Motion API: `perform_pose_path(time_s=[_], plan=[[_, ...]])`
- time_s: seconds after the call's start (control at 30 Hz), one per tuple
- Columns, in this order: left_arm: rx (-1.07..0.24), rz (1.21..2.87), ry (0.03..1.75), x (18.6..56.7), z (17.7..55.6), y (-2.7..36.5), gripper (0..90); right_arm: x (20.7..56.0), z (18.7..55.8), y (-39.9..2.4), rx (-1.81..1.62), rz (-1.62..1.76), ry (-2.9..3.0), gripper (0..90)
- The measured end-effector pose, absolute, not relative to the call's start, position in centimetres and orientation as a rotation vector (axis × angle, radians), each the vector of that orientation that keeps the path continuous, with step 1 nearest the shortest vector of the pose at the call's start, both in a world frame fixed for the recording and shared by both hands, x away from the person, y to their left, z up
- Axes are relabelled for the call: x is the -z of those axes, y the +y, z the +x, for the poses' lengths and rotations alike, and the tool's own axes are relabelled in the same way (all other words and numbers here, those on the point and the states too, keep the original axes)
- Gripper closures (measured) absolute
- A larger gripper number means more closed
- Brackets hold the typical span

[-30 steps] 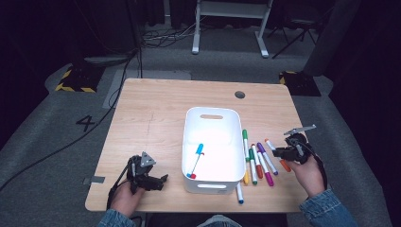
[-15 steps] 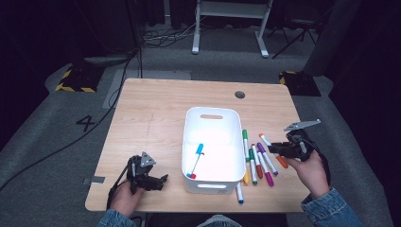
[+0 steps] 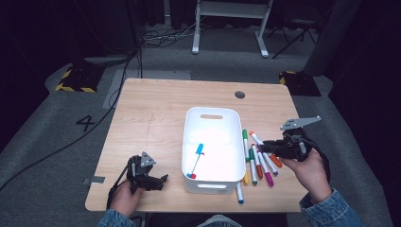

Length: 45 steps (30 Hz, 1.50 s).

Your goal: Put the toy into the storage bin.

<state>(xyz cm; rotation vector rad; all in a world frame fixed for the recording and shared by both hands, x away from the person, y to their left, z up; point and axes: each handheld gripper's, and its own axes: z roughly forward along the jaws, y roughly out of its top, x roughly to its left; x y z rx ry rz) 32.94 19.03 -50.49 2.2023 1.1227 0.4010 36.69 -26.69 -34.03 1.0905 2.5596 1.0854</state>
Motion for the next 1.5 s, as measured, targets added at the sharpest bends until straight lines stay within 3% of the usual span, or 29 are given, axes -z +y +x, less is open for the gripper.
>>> perform_pose_path(time_s=[1.03,1.5], plan=[[-0.401,2.203,1.123,50.5,32.9,19.0,0.0,30.7,33.9,-18.4,-1.230,0.737,2.712,76.9],[-0.398,2.205,1.123,50.5,32.9,19.0,0.0,32.4,34.3,-16.0,-1.224,0.689,2.768,76.9]])
